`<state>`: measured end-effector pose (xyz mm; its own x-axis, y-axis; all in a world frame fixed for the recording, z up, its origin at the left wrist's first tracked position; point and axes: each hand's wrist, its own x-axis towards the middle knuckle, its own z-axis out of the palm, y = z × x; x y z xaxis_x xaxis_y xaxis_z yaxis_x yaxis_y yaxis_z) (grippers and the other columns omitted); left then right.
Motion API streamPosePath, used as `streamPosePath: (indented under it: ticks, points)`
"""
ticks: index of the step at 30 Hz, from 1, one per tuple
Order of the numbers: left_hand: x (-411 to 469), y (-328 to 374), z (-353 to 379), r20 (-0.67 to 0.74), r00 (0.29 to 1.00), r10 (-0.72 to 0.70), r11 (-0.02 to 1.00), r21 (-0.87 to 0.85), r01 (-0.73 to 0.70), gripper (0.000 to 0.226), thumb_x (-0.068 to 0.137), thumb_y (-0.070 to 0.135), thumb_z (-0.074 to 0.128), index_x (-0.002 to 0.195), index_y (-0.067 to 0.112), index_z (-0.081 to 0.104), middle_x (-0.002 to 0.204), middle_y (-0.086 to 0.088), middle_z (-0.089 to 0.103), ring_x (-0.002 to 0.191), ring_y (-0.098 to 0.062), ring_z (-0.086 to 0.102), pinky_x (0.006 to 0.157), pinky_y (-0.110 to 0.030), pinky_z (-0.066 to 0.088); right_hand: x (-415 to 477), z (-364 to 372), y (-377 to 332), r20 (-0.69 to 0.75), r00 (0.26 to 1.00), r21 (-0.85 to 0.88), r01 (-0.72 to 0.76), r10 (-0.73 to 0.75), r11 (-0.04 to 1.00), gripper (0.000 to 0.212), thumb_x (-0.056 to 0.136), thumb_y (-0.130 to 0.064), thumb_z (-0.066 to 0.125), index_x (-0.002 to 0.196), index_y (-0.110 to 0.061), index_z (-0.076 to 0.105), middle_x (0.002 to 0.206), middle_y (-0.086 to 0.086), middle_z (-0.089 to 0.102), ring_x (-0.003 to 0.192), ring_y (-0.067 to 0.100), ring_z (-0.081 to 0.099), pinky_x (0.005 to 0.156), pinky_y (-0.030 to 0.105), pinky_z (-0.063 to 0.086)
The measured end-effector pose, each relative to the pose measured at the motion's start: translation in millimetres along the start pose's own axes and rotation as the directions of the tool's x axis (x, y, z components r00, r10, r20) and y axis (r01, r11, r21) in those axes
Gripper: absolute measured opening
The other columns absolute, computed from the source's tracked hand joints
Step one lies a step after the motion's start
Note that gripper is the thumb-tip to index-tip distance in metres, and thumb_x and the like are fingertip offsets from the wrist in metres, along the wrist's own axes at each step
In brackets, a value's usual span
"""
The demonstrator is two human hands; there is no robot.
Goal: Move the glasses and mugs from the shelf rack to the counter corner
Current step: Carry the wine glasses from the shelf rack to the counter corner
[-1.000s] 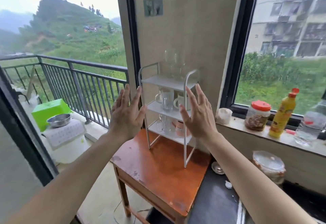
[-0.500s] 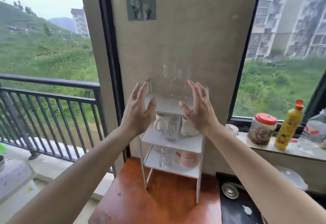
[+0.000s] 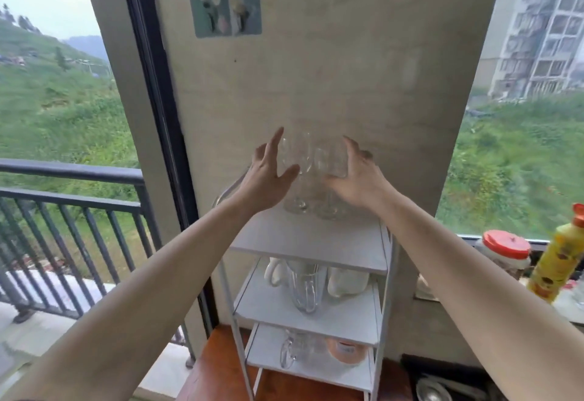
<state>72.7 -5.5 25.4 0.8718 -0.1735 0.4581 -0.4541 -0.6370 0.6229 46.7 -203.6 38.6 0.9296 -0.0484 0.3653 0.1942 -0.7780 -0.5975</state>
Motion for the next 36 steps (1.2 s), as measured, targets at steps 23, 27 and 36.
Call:
streamPosePath:
  ticks: [23,27,36]
  points:
    - [-105,48,-52,-0.367,0.927,0.076,0.865,-0.439,-0.244,0.038,0.094,0.028,0.066,0.121,0.018,0.041,0.127,-0.018,0.049,0.115,-0.025,0.062,0.092,-0.048,0.055,-107,-22,-47,-0.384,0.920,0.216,0.172,-0.079,0.961,0.066,0.082,-0.039,0.074,0.135,-0.028,0.037,0.131,-0.004,0.053,0.108,0.017,0.057,0.087,0.027,0.038]
    - [-144,67,-56,-0.390,0.911,0.137,0.833,-0.452,-0.318,0.036,0.094,0.028,0.067,0.118,0.022,0.042,0.124,-0.016,0.052,0.106,-0.009,0.065,0.086,-0.028,0.052,-162,-35,-50,-0.524,0.840,0.144,0.246,-0.137,0.958,0.071,0.082,-0.040,0.073,0.142,-0.027,0.038,0.132,0.000,0.057,0.104,0.020,0.062,0.089,0.035,0.050]
    - [-218,153,5,-0.345,0.889,0.299,0.661,-0.597,-0.454,0.037,0.091,0.021,0.069,0.114,0.010,0.042,0.108,-0.010,0.047,0.102,-0.025,0.056,0.098,-0.050,0.047,-308,-107,4,-0.687,0.722,-0.023,0.098,-0.087,0.995,0.082,0.084,-0.042,0.075,0.152,-0.041,0.027,0.115,-0.003,0.058,0.093,0.011,0.066,0.079,0.043,0.057]
